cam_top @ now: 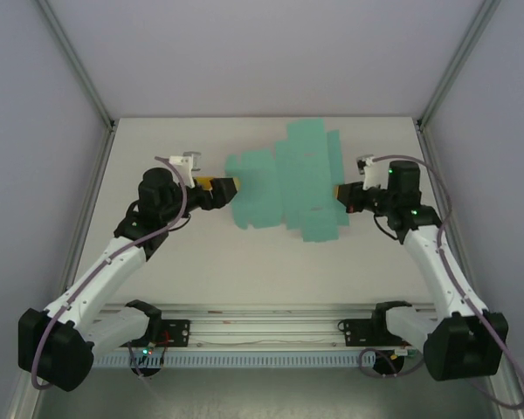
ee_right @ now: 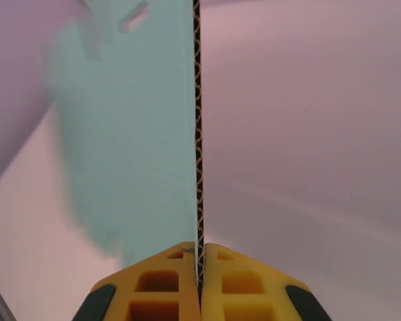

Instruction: Assemble paper box

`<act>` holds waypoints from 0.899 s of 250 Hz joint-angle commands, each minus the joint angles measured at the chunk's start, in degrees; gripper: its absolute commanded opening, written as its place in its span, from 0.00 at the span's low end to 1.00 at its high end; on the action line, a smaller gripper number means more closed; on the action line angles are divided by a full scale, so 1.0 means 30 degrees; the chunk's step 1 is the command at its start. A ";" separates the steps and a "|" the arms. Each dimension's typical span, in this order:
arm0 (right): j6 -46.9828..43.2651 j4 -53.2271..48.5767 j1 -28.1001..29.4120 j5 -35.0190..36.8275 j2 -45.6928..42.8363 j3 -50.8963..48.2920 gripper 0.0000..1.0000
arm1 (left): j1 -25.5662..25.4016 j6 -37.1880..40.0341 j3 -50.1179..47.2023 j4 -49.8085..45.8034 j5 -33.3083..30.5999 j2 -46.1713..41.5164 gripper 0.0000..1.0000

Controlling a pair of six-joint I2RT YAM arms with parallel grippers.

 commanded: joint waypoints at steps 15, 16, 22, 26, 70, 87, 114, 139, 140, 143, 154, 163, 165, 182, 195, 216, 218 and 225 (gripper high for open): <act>-0.2974 -0.2388 0.1399 0.1425 0.2501 0.1117 0.00 | 0.0096 0.0534 0.0109 -0.5413 -0.6640 -0.0059 1.00; -0.2979 -0.2401 0.1441 0.1435 0.2575 0.1117 0.00 | 0.0100 0.0515 0.0107 -0.5458 -0.6643 -0.0067 1.00; -0.3122 -0.2384 0.1640 0.1577 0.2944 0.1204 0.00 | 0.0078 0.0509 0.0056 -0.5548 -0.6532 -0.0101 1.00; -0.3312 -0.2384 0.1800 0.1703 0.3174 0.1257 0.00 | 0.0095 0.0504 0.0021 -0.5535 -0.6375 -0.0128 1.00; -0.6496 -0.1661 0.3402 0.5386 0.5137 0.1968 0.00 | 0.0085 0.0105 -0.0579 -0.4434 -0.5003 -0.0624 1.00; -0.8406 -0.0851 0.4395 0.7686 0.5524 0.1953 0.00 | 0.0078 -0.0074 -0.0455 -0.4256 -0.4714 -0.0595 1.00; -1.1143 0.1589 0.6560 1.2474 0.5868 0.1389 0.00 | 0.0076 -0.0446 -0.0353 -0.3591 -0.3835 -0.0228 1.00; -1.3867 0.4760 0.8495 1.5724 0.6233 0.0458 0.00 | 0.0086 -0.0701 0.0295 -0.3118 -0.2814 0.0570 1.00; -1.3978 0.4923 0.8578 1.5836 0.6242 0.0407 0.00 | 0.0081 -0.0703 0.0332 -0.3095 -0.2767 0.0599 1.00; -1.4425 0.5565 0.8900 1.6292 0.6295 0.0178 0.00 | 0.0083 -0.0730 0.0444 -0.3045 -0.2674 0.0727 1.00; -1.5804 0.7390 0.9606 1.7323 0.6551 -0.0449 0.00 | 0.0083 -0.0792 0.0891 -0.2820 -0.2184 0.1248 1.00; -1.7144 0.8661 1.0162 1.8004 0.6832 -0.0937 0.00 | 0.0090 -0.0768 0.1340 -0.2725 -0.1781 0.1752 1.00; -1.7408 0.8932 1.0289 1.8161 0.6895 -0.1037 0.00 | 0.0079 -0.0786 0.1468 -0.2692 -0.1701 0.1869 1.00; -1.8888 1.0857 1.1241 1.9651 0.7739 -0.1358 0.00 | 0.0090 -0.0791 0.2629 -0.2658 -0.1060 0.2963 1.00; -1.9609 1.1572 1.1851 2.0528 0.8375 -0.1344 0.00 | 0.0089 -0.0725 0.3650 -0.2825 -0.0604 0.3923 1.00; -2.0154 1.2460 1.2534 2.1059 0.9074 -0.1325 0.00 | 0.0095 -0.0725 0.5149 -0.3041 -0.0011 0.5472 1.00; -2.0175 1.2511 1.2589 2.1048 0.9103 -0.1317 0.00 | 0.0087 -0.0717 0.5284 -0.3064 0.0015 0.5619 1.00; -2.0156 1.2537 1.2643 2.0801 0.9151 -0.1286 0.00 | 0.0104 -0.0657 0.5754 -0.3215 0.0295 0.6160 1.00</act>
